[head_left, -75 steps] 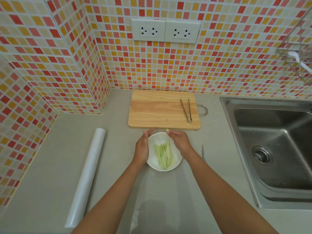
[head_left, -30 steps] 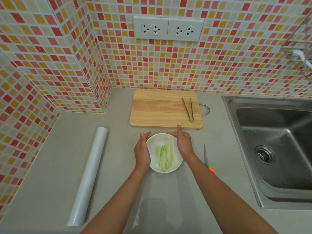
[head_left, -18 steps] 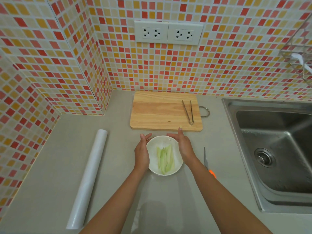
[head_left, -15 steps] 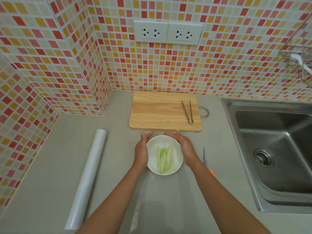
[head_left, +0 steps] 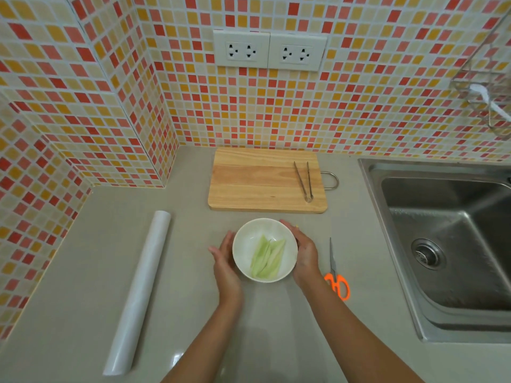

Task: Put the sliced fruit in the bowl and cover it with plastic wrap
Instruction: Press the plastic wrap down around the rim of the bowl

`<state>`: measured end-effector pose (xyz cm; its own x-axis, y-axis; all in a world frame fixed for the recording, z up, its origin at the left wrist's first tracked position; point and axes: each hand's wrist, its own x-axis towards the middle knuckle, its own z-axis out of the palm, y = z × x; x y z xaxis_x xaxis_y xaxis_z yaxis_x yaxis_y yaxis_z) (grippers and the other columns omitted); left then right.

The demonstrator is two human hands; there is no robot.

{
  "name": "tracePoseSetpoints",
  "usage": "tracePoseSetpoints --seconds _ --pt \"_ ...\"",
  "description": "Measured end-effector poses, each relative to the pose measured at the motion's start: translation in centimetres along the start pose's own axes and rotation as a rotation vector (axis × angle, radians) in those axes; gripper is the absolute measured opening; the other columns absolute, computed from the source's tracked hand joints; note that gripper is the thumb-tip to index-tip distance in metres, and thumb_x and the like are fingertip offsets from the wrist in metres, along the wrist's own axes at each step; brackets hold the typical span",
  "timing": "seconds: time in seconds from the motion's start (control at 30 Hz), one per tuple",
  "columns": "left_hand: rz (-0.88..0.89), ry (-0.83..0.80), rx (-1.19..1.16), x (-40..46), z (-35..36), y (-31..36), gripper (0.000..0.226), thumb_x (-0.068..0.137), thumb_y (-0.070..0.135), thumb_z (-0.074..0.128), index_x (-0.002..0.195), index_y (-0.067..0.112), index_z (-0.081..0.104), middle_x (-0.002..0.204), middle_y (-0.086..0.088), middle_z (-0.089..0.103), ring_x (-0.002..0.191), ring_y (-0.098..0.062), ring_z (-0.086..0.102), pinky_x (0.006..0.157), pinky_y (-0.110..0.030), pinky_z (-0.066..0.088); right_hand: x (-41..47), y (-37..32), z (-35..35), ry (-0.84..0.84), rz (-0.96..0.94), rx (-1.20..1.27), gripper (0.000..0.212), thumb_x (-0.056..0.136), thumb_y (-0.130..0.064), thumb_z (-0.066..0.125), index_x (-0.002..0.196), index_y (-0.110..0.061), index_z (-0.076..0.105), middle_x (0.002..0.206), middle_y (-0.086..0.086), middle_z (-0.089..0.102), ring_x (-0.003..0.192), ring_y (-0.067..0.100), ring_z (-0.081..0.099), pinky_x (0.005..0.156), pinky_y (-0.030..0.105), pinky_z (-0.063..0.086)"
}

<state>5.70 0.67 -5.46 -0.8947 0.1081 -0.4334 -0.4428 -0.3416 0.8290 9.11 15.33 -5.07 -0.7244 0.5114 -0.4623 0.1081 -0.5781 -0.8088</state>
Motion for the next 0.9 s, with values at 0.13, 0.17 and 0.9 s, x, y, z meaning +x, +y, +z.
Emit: tracePoseSetpoints --seconds 0.13,0.17,0.9 --pt "0.000 0.085 -0.049 -0.4 2.0 -1.0 0.059 0.096 0.063 0.018 0.117 0.034 0.065 0.118 0.012 0.069 0.115 -0.009 0.061 0.091 -0.026 0.047 -0.5 1.2 0.5 0.043 0.038 0.227 0.038 0.088 -0.035 0.054 0.112 -0.012 0.071 0.109 0.008 0.070 0.102 0.026 0.066 0.083 0.037 0.054" --pt "0.011 0.117 -0.062 -0.2 2.3 -1.1 0.059 0.098 0.060 0.019 0.115 0.031 0.067 0.119 0.007 0.069 0.114 -0.013 0.062 0.091 -0.028 0.047 -0.5 1.4 0.6 0.052 0.051 0.266 0.041 0.092 -0.036 0.048 0.116 -0.010 0.068 0.112 0.010 0.069 0.104 0.028 0.065 0.087 0.040 0.052" --pt "0.061 0.032 0.095 1.2 1.9 0.3 0.075 0.098 0.058 0.010 0.129 0.014 0.062 0.128 -0.001 0.065 0.120 -0.016 0.059 0.100 -0.028 0.045 0.2 -0.2 0.3 0.053 0.016 0.095 0.043 0.094 -0.036 0.046 0.112 -0.004 0.069 0.115 0.022 0.066 0.111 0.036 0.062 0.097 0.045 0.049"
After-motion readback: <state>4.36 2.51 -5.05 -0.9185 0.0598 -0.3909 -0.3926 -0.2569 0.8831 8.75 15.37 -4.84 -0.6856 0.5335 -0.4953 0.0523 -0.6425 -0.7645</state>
